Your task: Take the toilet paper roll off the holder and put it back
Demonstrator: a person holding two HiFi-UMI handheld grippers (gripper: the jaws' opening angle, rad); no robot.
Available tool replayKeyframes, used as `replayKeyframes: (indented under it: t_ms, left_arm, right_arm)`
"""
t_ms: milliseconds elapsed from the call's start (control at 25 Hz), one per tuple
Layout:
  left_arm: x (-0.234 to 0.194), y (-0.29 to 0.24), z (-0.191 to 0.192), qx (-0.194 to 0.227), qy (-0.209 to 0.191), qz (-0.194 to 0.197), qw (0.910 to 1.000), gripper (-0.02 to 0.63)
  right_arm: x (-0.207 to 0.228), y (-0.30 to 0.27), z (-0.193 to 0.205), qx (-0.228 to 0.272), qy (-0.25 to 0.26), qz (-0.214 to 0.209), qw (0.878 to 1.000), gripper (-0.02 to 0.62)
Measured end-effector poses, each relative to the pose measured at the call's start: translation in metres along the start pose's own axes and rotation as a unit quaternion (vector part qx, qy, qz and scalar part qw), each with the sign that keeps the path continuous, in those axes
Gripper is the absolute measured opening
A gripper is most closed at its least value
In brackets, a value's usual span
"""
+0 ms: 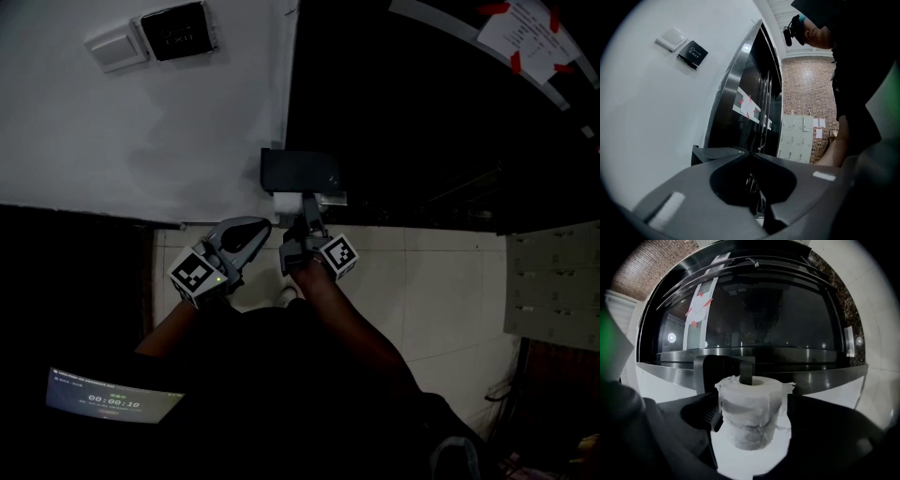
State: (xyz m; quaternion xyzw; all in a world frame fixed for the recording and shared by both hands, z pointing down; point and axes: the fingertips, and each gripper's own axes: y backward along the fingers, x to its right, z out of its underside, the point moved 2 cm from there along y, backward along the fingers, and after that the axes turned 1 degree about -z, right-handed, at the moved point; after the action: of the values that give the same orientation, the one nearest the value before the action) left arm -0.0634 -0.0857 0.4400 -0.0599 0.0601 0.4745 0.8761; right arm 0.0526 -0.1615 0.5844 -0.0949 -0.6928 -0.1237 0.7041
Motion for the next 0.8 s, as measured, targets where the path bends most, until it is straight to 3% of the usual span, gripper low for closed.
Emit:
replayKeyframes:
  t_ms: [360,680,800]
  left_arm:
    - [0.008,-0.005,-0.001,-0.003,0.005,0.003,1.0000,0.003]
    - [0.007,-0.007,0.000,0.000,0.001,0.002,1.0000,0.003]
    - [0.008,-0.009,-0.005,0.001,0.004,0.004,1.0000,0.003]
  right_arm:
    - [-0.008,0.036,0.001,-0.024,-0.011,0.006,1.000,0.459]
    - [-0.035,0.054,-0.005,-0.035,-0.010,-0.023,0.999,0.459]
    - [-0.042,0.056,-0.007,-0.054,0.038,-0.028,0.997,0.459]
